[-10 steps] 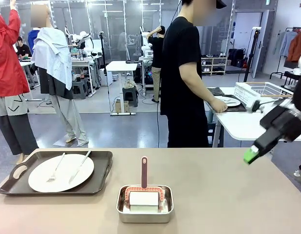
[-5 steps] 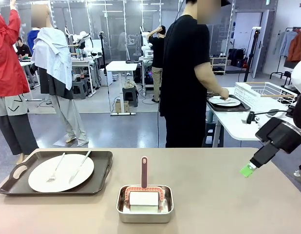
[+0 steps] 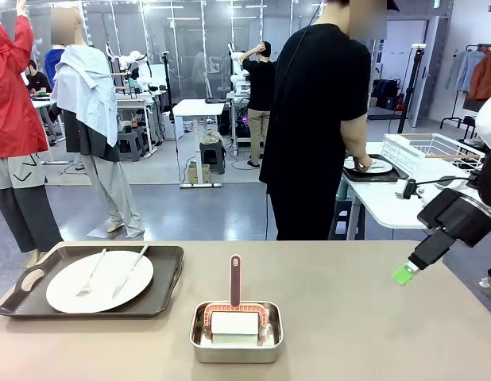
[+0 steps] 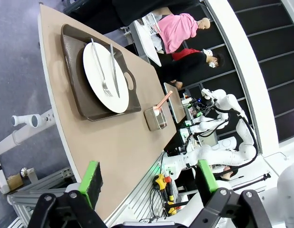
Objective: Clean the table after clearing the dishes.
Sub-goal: When the left (or right) Handle tray is removed, use the left hand (or right hand) to clean the left (or right) side of the table with the Lint Roller.
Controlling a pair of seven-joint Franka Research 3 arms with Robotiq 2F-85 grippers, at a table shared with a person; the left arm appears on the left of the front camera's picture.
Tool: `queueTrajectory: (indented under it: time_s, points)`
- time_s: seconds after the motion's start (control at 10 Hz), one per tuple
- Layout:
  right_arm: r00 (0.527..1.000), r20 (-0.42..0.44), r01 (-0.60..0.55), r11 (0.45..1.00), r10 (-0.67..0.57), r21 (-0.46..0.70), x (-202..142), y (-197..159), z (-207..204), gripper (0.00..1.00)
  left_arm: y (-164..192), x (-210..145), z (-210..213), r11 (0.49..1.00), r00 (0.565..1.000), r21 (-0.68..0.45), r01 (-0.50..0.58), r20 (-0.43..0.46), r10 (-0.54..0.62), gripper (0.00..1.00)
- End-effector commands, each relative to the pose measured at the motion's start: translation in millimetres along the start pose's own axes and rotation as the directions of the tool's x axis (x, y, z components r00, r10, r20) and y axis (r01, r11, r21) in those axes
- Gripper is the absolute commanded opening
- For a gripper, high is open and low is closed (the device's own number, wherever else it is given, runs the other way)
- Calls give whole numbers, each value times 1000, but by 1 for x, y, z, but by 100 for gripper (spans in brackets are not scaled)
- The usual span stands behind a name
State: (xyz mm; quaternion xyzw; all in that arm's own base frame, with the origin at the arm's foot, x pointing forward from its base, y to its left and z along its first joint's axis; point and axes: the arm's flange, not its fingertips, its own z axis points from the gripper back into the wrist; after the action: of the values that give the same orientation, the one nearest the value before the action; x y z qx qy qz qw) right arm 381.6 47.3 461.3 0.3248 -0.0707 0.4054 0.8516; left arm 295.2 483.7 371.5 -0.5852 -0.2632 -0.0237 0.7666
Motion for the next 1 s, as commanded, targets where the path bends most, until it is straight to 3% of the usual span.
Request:
queueTrajectory:
  time_s: [0.0,0.3,0.5,0.8,0.9]
  points:
    - [977,-150,-172,978,154,-116,84,8,-12,100,-1,-5,1,1000,1000,16,8,-2,-8,100]
    - [869,-371,-393,912,327,-117,204,32,-40,100,-1,-5,1,1000,1000,16,8,-2,-8,100]
    - [752,-491,-545,834,439,-90,274,56,-78,100,-1,-5,1,1000,1000,16,8,-2,-8,100]
    - [601,-608,-636,771,519,30,329,75,-144,100,-1,-5,1,1000,1000,16,8,-2,-8,100]
    - [594,-620,-626,779,513,45,332,75,-160,100,-1,-5,1,1000,1000,16,8,-2,-8,100]
